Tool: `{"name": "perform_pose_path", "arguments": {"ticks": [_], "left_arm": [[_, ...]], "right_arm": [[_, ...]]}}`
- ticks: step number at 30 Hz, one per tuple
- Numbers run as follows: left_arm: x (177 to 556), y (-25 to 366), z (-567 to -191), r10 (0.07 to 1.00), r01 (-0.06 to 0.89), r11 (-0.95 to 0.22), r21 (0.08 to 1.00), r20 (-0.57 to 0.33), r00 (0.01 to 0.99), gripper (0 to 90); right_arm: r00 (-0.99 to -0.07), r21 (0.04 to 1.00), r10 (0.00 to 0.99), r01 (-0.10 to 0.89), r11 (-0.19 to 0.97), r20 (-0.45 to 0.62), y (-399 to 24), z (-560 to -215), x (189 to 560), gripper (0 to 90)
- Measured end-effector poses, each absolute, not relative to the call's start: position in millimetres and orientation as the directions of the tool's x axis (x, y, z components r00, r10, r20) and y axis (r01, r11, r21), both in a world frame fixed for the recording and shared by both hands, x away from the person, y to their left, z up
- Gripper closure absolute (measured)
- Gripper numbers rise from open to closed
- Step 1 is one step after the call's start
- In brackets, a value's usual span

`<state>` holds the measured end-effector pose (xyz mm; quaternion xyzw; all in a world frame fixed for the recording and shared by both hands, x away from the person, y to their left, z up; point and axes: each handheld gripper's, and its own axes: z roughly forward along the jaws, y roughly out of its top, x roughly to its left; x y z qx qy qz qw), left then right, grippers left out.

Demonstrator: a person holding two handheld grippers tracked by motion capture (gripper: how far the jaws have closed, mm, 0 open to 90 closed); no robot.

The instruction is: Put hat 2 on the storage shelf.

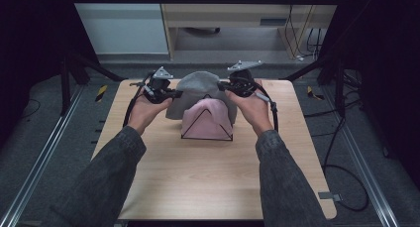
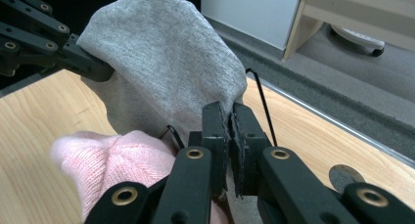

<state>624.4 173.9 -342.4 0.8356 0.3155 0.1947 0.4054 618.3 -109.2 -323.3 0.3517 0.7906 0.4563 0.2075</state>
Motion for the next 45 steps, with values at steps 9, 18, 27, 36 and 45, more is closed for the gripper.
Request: {"name": "perform_pose_path", "arguments": {"ticks": [9, 18, 27, 36, 45], "left_arm": [[624, 179, -355, 0.685, 0.385, -0.475, 0.791, 0.058, 0.726, 86.8], [627, 176, -368, 0.683, 0.408, -0.478, 0.778, 0.037, 0.729, 86.8], [626, 172, -375, 0.69, 0.431, -0.46, 0.776, 0.008, 0.723, 86.7], [626, 171, -378, 0.695, 0.44, -0.475, 0.762, 0.018, 0.719, 86.7], [624, 175, -384, 0.711, 0.457, -0.465, 0.758, 0.011, 0.703, 79.9]], "right_arm": [[-0.668, 0.848, 0.744, 0.381, 0.37, -0.024, -103, -329, 619, 86.2], [-0.655, 0.843, 0.756, 0.409, 0.349, 0.005, -106, -342, 622, 86.7], [-0.653, 0.844, 0.757, 0.413, 0.343, 0.012, -106, -340, 621, 87.0], [-0.659, 0.831, 0.752, 0.423, 0.362, 0.007, -104, -345, 622, 87.2], [-0.652, 0.836, 0.758, 0.419, 0.354, 0.005, -104, -342, 618, 81.2]]}}
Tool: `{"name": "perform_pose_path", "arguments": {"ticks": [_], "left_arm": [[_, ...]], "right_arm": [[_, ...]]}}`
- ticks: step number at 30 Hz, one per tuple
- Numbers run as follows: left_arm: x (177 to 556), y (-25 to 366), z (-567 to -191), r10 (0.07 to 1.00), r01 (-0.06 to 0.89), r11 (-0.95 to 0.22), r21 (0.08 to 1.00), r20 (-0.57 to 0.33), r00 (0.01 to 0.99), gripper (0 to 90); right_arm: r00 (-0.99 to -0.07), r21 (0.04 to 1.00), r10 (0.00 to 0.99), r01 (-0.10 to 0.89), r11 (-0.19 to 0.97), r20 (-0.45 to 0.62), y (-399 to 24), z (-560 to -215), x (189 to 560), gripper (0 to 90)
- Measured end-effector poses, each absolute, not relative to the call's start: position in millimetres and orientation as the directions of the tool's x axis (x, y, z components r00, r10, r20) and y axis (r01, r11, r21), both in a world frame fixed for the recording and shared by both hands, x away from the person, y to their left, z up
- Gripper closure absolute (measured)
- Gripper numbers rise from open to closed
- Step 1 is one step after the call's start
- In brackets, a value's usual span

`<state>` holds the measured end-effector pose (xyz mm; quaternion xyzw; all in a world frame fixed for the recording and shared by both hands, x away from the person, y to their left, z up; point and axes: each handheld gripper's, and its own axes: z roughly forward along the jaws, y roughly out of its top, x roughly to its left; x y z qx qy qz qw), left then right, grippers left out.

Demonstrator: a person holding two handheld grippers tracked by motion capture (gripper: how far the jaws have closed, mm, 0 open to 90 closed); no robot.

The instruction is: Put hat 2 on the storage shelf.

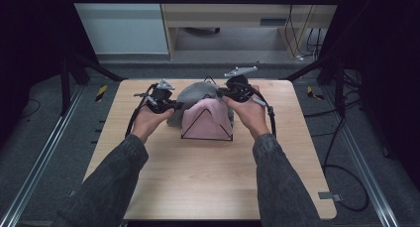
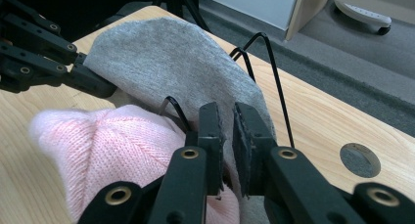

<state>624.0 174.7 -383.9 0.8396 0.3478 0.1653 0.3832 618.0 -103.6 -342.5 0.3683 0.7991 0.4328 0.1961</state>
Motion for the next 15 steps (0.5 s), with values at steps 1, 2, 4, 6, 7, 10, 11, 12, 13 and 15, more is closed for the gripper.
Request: {"name": "perform_pose_path", "arguments": {"ticks": [1, 2, 4, 6, 7, 10, 11, 12, 13, 15], "left_arm": [[623, 175, -384, 0.717, 0.457, -0.456, 0.763, 0.011, 0.697, 79.9], [622, 177, -383, 0.721, 0.456, -0.446, 0.77, 0.007, 0.693, 77.7], [618, 180, -379, 0.723, 0.447, -0.441, 0.778, 0.013, 0.691, 74.1], [616, 181, -377, 0.728, 0.444, -0.436, 0.783, 0.017, 0.685, 69.3], [612, 182, -372, 0.737, 0.432, -0.429, 0.793, 0.03, 0.675, 69.3], [604, 186, -360, 0.74, 0.395, -0.418, 0.818, 0.054, 0.671, 67.1], [601, 187, -358, 0.742, 0.389, -0.41, 0.825, 0.053, 0.668, 67.1], [598, 187, -354, 0.741, 0.38, -0.408, 0.83, 0.058, 0.669, 64.2], [595, 186, -352, 0.74, 0.376, -0.41, 0.831, 0.062, 0.67, 64.2], [587, 184, -346, 0.734, 0.359, -0.427, 0.83, 0.086, 0.673, 60.8]], "right_arm": [[-0.652, 0.836, 0.758, 0.419, 0.354, 0.005, -104, -342, 618, 81.2], [-0.65, 0.839, 0.76, 0.418, 0.348, 0.009, -104, -342, 617, 81.0], [-0.646, 0.838, 0.763, 0.423, 0.344, 0.013, -104, -343, 614, 80.8], [-0.646, 0.838, 0.763, 0.423, 0.344, 0.013, -104, -343, 613, 80.9], [-0.644, 0.84, 0.765, 0.422, 0.341, 0.014, -104, -343, 612, 80.9], [-0.643, 0.85, 0.766, 0.407, 0.334, 0.007, -105, -339, 602, 80.8], [-0.643, 0.85, 0.766, 0.407, 0.334, 0.007, -105, -339, 602, 80.8], [-0.642, 0.853, 0.766, 0.401, 0.335, 0.001, -105, -335, 597, 80.1], [-0.642, 0.853, 0.766, 0.401, 0.335, 0.001, -105, -335, 597, 80.1], [-0.645, 0.859, 0.764, 0.39, 0.333, -0.004, -106, -333, 591, 78.9]]}}
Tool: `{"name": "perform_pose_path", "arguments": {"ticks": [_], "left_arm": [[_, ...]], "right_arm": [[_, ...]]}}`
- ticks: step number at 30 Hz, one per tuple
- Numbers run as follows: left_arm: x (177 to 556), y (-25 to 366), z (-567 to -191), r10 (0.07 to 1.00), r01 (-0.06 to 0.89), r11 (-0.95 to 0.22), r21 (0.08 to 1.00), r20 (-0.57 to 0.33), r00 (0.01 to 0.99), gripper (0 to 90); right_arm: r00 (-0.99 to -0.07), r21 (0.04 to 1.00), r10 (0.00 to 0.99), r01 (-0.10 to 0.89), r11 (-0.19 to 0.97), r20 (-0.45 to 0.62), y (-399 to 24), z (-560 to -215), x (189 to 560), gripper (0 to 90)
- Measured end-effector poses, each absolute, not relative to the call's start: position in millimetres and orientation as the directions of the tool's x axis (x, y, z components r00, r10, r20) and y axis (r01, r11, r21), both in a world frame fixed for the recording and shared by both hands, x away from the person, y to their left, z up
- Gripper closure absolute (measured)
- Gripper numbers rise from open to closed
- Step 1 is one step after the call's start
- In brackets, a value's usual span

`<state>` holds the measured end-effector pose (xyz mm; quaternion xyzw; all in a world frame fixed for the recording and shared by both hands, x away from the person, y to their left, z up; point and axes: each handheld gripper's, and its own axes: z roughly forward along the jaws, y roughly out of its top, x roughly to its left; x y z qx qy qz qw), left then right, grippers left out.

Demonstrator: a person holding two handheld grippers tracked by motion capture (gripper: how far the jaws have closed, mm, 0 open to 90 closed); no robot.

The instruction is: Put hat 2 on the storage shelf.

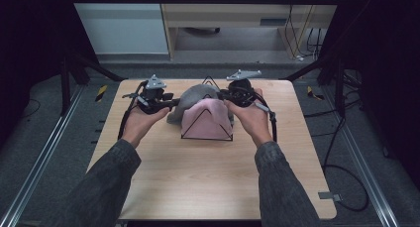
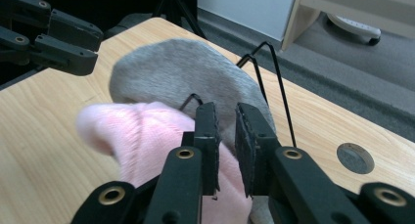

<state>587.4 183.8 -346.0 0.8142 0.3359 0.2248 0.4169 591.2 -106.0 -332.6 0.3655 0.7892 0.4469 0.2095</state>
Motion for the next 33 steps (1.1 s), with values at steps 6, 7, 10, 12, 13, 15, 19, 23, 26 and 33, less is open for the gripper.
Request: {"name": "perform_pose_path", "arguments": {"ticks": [6, 7, 10, 12, 13, 15, 19, 23, 26, 33], "left_arm": [[569, 176, -334, 0.722, 0.321, -0.434, 0.841, 0.113, 0.682, 51.1], [564, 173, -331, 0.719, 0.312, -0.436, 0.844, 0.118, 0.685, 48.4], [558, 169, -327, 0.714, 0.303, -0.439, 0.846, 0.124, 0.689, 44.9], [554, 166, -325, 0.718, 0.305, -0.433, 0.848, 0.12, 0.686, 41.7], [553, 164, -324, 0.722, 0.307, -0.423, 0.852, 0.113, 0.683, 39.2], [549, 162, -323, 0.725, 0.31, -0.428, 0.849, 0.118, 0.679, 34.2], [543, 159, -319, 0.728, 0.325, -0.453, 0.83, 0.135, 0.672, 23.3], [533, 164, -314, 0.731, 0.34, -0.432, 0.835, 0.103, 0.675, 15.3], [523, 167, -314, 0.725, 0.351, -0.438, 0.828, 0.095, 0.682, 11.0], [505, 173, -323, 0.701, 0.349, -0.449, 0.823, 0.082, 0.708, 7.5]], "right_arm": [[-0.645, 0.867, 0.764, 0.372, 0.331, -0.015, -106, -328, 580, 71.2], [-0.643, 0.874, 0.766, 0.366, 0.32, -0.011, -106, -326, 576, 67.4], [-0.643, 0.88, 0.766, 0.36, 0.31, -0.007, -106, -324, 572, 62.8], [-0.647, 0.882, 0.762, 0.354, 0.311, -0.009, -105, -323, 569, 59.1], [-0.65, 0.884, 0.76, 0.35, 0.311, -0.01, -105, -322, 567, 56.9], [-0.656, 0.887, 0.755, 0.342, 0.311, -0.012, -106, -320, 562, 51.5], [-0.644, 0.889, 0.764, 0.336, 0.311, -0.024, -108, -315, 554, 39.2], [-0.63, 0.896, 0.776, 0.329, 0.297, -0.026, -109, -311, 543, 27.9], [-0.625, 0.89, 0.78, 0.339, 0.304, -0.029, -109, -311, 534, 17.1], [-0.617, 0.901, 0.786, 0.312, 0.302, -0.05, -112, -311, 519, 9.8]]}}
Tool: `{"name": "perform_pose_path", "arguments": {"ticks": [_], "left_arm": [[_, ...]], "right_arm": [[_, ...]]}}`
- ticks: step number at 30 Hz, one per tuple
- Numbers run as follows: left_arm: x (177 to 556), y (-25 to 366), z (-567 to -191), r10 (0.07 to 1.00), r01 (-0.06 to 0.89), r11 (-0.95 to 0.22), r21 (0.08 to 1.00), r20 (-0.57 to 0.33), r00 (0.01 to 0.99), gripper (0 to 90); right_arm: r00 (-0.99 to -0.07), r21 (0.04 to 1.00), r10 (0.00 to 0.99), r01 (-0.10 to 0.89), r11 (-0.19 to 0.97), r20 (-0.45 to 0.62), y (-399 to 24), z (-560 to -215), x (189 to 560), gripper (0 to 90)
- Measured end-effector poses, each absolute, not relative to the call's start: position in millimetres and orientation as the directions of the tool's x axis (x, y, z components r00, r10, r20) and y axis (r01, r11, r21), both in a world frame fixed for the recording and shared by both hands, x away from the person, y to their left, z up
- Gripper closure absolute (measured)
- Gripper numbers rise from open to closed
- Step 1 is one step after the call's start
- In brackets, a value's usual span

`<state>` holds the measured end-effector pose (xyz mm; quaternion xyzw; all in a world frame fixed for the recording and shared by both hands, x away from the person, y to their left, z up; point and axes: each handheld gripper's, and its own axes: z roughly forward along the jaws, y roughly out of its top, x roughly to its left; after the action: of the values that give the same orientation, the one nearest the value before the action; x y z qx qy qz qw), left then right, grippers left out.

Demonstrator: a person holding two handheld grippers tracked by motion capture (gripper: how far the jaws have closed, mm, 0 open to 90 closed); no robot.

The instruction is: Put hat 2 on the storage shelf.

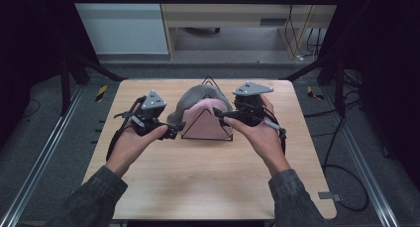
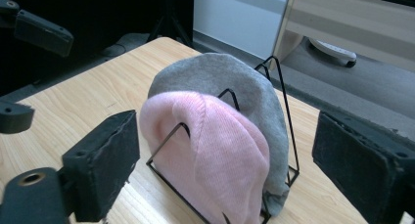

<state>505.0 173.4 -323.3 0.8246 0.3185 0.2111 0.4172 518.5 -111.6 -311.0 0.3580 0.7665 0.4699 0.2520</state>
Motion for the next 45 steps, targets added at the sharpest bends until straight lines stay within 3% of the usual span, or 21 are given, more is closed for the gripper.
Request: {"name": "perform_pose_path", "arguments": {"ticks": [11, 20, 32, 35, 42, 45], "left_arm": [[491, 183, -330, 0.679, 0.337, -0.473, 0.814, 0.094, 0.728, 4.9], [484, 202, -352, 0.676, 0.359, -0.488, 0.795, 0.084, 0.732, 4.8], [481, 231, -406, 0.702, 0.44, -0.531, 0.725, 0.085, 0.707, 4.9], [479, 240, -435, 0.708, 0.489, -0.546, 0.68, 0.064, 0.703, 5.0], [474, 252, -473, 0.723, 0.536, -0.543, 0.646, 0.035, 0.69, 5.4], [474, 253, -479, 0.715, 0.541, -0.557, 0.63, 0.033, 0.698, 5.3]], "right_arm": [[-0.617, 0.895, 0.784, 0.308, 0.323, -0.071, -117, -314, 508, 5.8], [-0.619, 0.867, 0.78, 0.332, 0.371, -0.097, -126, -336, 501, 5.5], [-0.59, 0.821, 0.805, 0.432, 0.373, -0.055, -156, -402, 489, 10.5], [-0.583, 0.787, 0.813, 0.493, 0.371, -0.018, -167, -437, 482, 11.7], [-0.567, 0.724, 0.823, 0.583, 0.368, 0.039, -176, -476, 476, 10.5], [-0.567, 0.693, 0.824, 0.596, 0.406, 0.004, -175, -483, 476, 9.8]]}}
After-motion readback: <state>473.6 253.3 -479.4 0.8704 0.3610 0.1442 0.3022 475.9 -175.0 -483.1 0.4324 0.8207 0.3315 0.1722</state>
